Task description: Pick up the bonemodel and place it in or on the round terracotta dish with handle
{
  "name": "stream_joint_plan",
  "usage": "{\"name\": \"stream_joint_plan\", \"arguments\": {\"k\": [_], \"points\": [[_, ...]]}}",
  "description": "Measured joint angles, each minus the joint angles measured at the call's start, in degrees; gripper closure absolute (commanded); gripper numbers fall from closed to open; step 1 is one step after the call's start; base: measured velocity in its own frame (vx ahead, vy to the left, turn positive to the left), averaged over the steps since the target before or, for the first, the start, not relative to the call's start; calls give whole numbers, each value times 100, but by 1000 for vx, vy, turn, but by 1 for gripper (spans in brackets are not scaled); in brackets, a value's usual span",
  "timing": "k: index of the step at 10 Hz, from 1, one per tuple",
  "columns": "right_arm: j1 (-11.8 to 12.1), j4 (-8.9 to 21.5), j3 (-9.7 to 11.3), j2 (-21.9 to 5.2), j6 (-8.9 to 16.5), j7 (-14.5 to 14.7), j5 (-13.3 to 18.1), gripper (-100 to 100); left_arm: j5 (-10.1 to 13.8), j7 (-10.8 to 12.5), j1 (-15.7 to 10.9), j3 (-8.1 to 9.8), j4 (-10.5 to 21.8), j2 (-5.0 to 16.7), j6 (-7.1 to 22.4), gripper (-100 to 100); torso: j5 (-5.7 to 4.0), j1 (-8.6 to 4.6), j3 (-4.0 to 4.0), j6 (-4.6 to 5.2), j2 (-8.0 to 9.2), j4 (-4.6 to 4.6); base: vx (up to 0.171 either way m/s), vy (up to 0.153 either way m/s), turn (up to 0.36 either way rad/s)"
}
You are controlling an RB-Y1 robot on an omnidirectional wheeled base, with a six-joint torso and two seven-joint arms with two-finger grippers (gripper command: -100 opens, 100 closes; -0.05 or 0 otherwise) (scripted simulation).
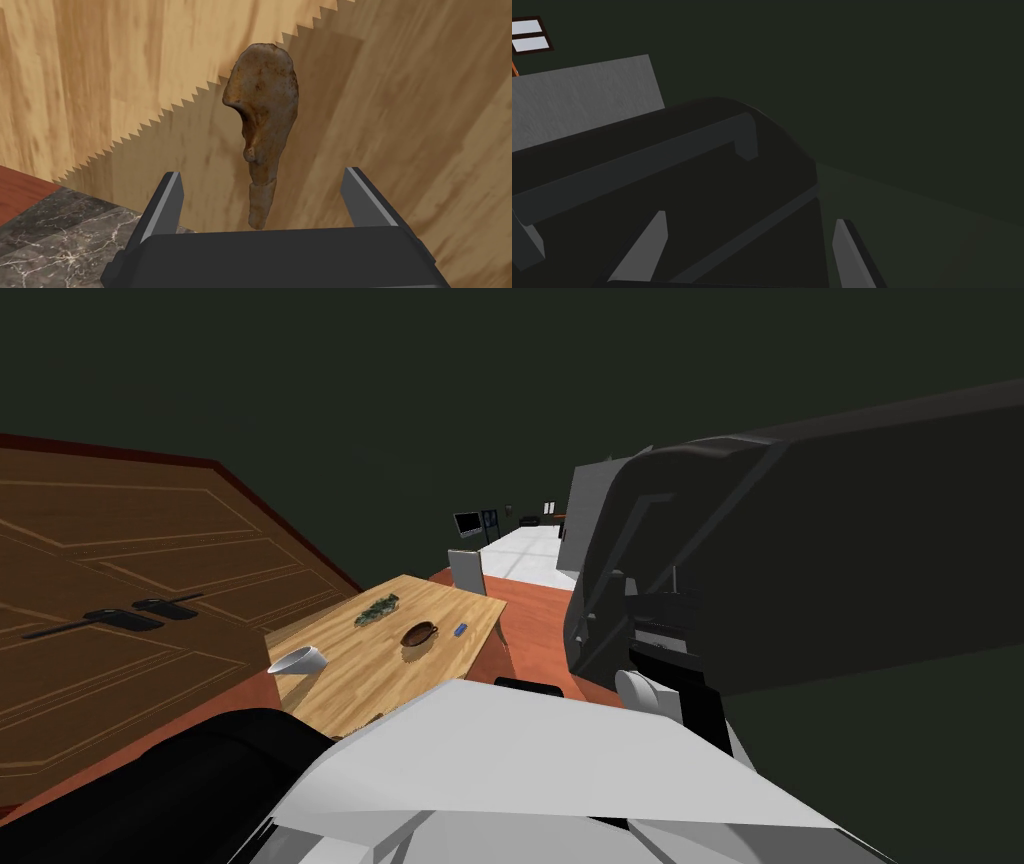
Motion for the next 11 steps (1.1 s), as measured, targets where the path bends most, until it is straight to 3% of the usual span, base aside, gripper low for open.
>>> {"name": "stream_joint_plan", "arguments": {"k": [1, 2, 3, 6, 7, 11], "points": [[0, 0, 0, 0, 0, 0, 0, 0, 57, 37, 15, 39, 87, 14, 77, -100, 0, -1, 0, -1, 0, 0, 17, 5, -13], [0, 0, 0, 0, 0, 0, 0, 0, 64, 43, 16, 43, 97, 15, 94, 0, 0, -3, 3, -2, 6, 1, 0, 0, 0], [0, 0, 0, 0, 0, 0, 0, 0, 63, 43, 16, 43, 96, 15, 92, -100, -1, -5, 6, -2, 11, 2, 5, 34, 21], [0, 0, -1, 0, 0, 0, 0, 0, -58, -15, -182, -69, 340, -106, -146, -100, 5, 18, 10, -2, 17, 4, -5, 50, 6], [0, 0, 0, 0, 0, 0, 0, 0, -60, -29, -188, -73, 354, -110, -169, 100, 2, 6, 10, -2, 17, 4, 0, 5, -1], [0, 0, 0, 0, 0, 0, 0, 0, -57, -29, -188, -76, 351, -112, -158, 100, 5, 12, 9, -3, 16, 3, 0, 0, 0]]}}
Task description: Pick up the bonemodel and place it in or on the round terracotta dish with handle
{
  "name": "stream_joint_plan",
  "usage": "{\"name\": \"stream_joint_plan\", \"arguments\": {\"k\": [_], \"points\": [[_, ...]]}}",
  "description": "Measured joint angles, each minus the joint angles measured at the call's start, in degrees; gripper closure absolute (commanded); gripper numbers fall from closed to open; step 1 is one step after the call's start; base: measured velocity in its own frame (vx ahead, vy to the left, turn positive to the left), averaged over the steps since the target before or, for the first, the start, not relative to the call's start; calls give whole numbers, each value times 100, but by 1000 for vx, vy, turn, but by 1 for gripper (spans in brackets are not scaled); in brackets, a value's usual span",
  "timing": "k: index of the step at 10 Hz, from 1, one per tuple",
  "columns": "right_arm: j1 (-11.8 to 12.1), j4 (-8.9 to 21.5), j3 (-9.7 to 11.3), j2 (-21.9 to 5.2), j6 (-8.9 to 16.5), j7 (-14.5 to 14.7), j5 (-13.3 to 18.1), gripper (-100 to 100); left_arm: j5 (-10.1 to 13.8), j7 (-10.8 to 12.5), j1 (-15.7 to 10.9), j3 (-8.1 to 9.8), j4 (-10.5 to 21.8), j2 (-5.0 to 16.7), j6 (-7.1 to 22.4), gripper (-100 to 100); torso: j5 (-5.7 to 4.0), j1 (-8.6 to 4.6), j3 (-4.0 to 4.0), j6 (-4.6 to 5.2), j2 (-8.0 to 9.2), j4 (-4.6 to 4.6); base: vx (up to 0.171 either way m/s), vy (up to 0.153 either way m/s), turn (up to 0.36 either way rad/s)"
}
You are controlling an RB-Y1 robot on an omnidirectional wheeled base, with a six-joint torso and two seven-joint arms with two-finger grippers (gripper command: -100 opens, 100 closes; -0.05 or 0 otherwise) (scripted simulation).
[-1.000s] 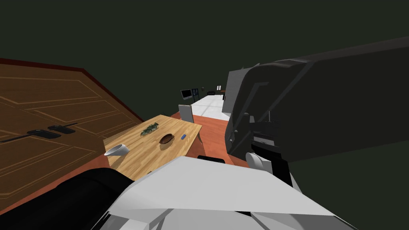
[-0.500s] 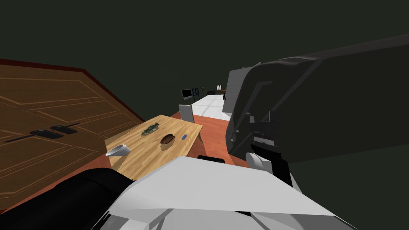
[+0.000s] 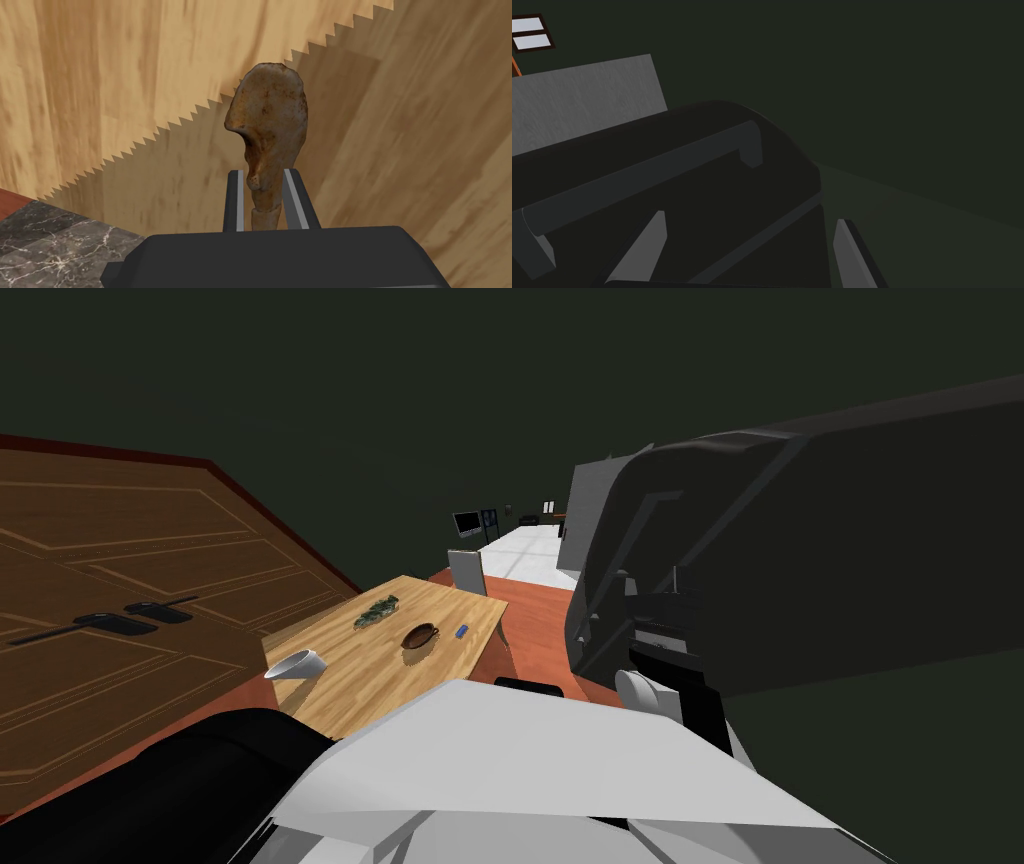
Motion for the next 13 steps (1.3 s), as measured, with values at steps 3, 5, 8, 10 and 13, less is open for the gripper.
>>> {"name": "stream_joint_plan", "arguments": {"k": [3, 5, 8, 10, 13], "points": [[0, 0, 0, 0, 0, 0, 0, 0, 42, 15, 75, 39, -86, 36, 65, 100, -6, -15, 0, -1, 0, -1, 3, -39, -15], [0, 0, 0, 0, 0, 0, 0, 0, 122, 12, 182, 102, -183, 90, 171, 0, -7, -21, 0, -1, 0, 0, 0, -21, 4], [1, 0, 1, 1, 0, 0, 0, 0, 49, -6, 162, 38, -152, 248, 150, 100, -9, -41, -24, 14, -46, -4, 123, -92, -93], [2, -1, 0, 0, 0, 0, 0, 0, -12, -11, 153, -50, -105, 414, 168, 100, -14, -31, -46, 22, -84, -12, 186, -50, -126], [1, -1, 0, 0, 0, 0, 0, 0, -58, -21, 33, -118, 108, 709, 199, 100, -10, -12, -29, 16, -50, -9, 110, -11, -96]]}}
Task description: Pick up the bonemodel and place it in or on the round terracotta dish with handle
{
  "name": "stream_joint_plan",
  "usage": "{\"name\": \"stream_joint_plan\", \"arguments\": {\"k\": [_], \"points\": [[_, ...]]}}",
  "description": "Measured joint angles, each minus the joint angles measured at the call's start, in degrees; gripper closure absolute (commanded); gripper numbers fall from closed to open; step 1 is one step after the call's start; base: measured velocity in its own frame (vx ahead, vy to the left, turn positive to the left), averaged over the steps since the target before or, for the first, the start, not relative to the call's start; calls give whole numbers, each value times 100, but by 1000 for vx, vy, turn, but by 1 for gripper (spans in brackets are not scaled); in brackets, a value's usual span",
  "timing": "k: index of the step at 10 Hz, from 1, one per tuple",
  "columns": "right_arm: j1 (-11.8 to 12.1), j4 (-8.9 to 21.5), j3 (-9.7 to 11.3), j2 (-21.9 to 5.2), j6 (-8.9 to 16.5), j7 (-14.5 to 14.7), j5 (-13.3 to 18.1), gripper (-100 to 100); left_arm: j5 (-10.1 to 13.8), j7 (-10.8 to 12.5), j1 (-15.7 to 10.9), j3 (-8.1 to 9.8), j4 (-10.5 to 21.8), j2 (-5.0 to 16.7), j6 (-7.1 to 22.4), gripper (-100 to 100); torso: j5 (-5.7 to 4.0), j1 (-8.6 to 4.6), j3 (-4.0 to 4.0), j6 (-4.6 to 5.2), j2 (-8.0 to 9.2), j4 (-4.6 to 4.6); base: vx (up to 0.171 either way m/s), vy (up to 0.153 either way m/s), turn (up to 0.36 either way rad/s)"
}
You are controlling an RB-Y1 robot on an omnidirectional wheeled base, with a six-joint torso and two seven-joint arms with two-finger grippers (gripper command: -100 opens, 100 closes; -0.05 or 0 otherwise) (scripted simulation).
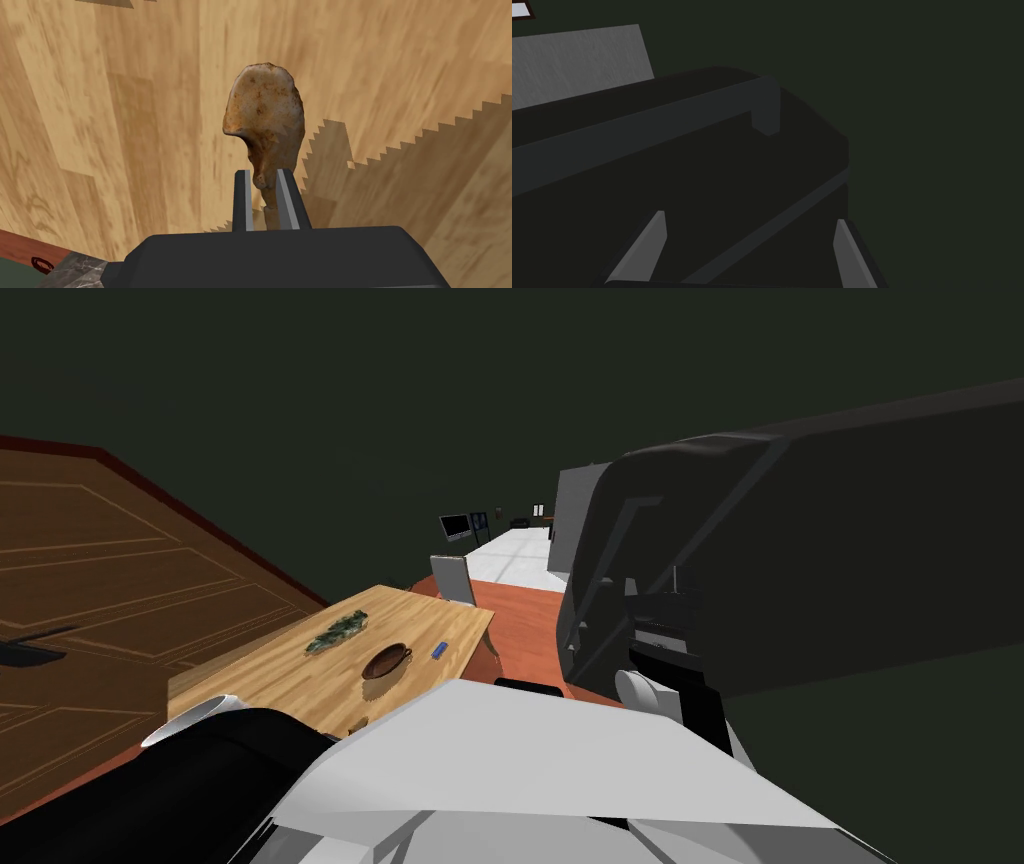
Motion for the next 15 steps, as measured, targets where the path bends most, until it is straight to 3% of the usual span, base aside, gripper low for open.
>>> {"name": "stream_joint_plan", "arguments": {"k": [6, 15], "points": [[0, 0, 0, 0, 0, 0, 0, 0, -89, 71, -316, -82, 625, 731, 218, 100, 1, -1, 0, 5, 0, 0, 103, 2, -134], [1, 4, 15, -3, 3, -4, 2, 0, -197, 73, -773, -110, 1653, 1438, 398, 100, -4, -23, 19, 4, 34, 7, 29, 13, -88]]}}
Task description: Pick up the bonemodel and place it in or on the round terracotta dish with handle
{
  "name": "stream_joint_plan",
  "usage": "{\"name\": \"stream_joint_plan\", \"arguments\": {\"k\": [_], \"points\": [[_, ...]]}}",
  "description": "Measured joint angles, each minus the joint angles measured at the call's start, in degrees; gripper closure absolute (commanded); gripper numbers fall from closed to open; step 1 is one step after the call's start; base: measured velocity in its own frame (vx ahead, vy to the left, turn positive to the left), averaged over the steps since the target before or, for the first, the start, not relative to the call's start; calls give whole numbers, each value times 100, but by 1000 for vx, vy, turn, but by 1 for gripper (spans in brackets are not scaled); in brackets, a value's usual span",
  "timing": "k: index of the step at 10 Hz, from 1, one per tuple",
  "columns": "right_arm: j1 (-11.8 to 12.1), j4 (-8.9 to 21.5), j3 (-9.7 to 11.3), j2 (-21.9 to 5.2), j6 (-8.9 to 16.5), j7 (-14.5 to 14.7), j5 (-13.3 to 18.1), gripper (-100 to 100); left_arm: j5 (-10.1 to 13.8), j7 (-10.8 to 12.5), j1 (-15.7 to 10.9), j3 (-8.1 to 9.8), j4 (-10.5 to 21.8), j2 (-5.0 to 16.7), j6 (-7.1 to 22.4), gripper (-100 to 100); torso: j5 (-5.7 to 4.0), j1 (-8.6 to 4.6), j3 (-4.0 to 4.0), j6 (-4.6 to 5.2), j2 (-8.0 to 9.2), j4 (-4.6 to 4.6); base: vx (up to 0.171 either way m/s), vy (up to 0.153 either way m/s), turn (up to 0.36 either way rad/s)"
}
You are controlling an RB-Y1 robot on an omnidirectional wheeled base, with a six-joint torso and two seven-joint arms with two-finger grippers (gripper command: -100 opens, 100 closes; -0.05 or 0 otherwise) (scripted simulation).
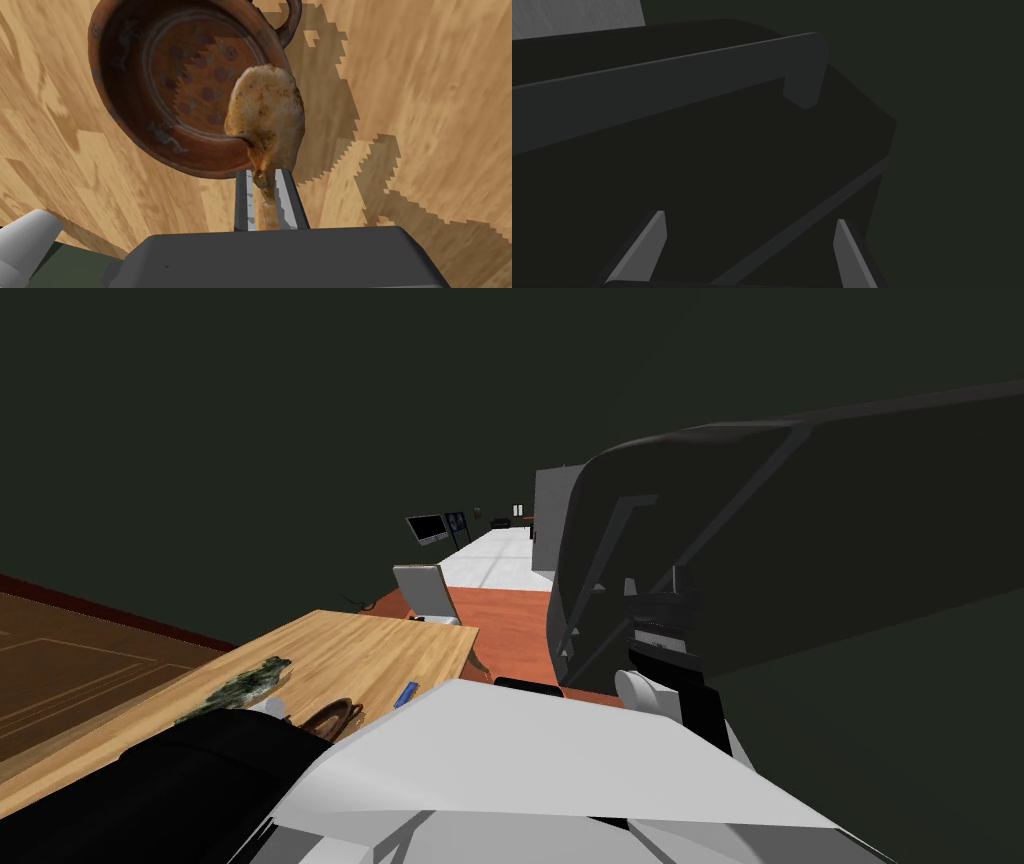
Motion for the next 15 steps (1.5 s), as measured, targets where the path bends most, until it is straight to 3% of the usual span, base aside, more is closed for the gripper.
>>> {"name": "stream_joint_plan", "arguments": {"k": [3, 5, 6, 10, 11, 12, 15], "points": [[-1, 0, 0, 0, 0, 0, 0, 0, -60, -32, -319, 36, 570, 294, -5, 100, 1, 22, 8, 3, 13, 4, -45, 82, -138], [-1, 0, 0, 0, 0, 0, 0, 0, -62, 30, -528, 196, 891, 535, 77, 100, 1, 18, 24, -2, 43, 9, -91, 59, -95], [0, 0, 0, 0, 0, 0, 0, 0, -61, 49, -538, 211, 892, 554, 90, -100, 7, 3, 20, -11, 33, 7, -8, 9, 2], [0, 0, 0, 0, 0, 0, 0, 0, -62, 47, -537, 210, 891, 553, 88, -100, 2, -14, 6, -11, 10, 1, 0, 0, 0], [0, 0, 0, 0, 0, 0, 0, 0, -62, 47, -537, 210, 891, 553, 88, 0, 2, -14, 6, -11, 10, 1, 0, 0, 0], [0, 0, 0, 0, 0, 0, 0, 0, -62, 47, -537, 210, 891, 553, 88, -100, 2, -15, 6, -11, 10, 1, -14, -13, -17], [0, 0, 0, 1, 0, 0, 0, 0, 88, 74, -417, 297, 770, 797, 382, -100, -1, -24, 11, -10, 19, 3, -25, -21, -13]]}}
